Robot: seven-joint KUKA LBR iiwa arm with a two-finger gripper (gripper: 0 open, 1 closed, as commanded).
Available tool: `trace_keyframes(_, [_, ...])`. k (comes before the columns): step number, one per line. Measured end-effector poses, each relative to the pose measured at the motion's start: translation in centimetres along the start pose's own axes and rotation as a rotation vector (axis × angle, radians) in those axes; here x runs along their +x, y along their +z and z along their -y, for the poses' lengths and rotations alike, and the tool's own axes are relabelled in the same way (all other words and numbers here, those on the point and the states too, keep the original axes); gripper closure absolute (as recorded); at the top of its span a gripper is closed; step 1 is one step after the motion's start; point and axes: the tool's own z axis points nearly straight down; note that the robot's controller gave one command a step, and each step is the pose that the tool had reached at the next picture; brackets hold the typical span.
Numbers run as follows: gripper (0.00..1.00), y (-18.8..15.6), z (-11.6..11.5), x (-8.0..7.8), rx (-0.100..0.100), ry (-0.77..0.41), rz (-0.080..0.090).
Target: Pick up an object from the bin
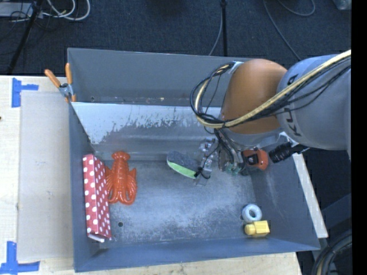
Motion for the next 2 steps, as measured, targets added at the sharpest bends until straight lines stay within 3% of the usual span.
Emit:
trace_keyframes(1, [1.00, 0.0, 0.0, 0.0, 0.000, -0.001, 0.000])
trace_keyframes(2, [1.00, -2.7, 0.2, -0.5, 0.001, -0.013, -0.004])
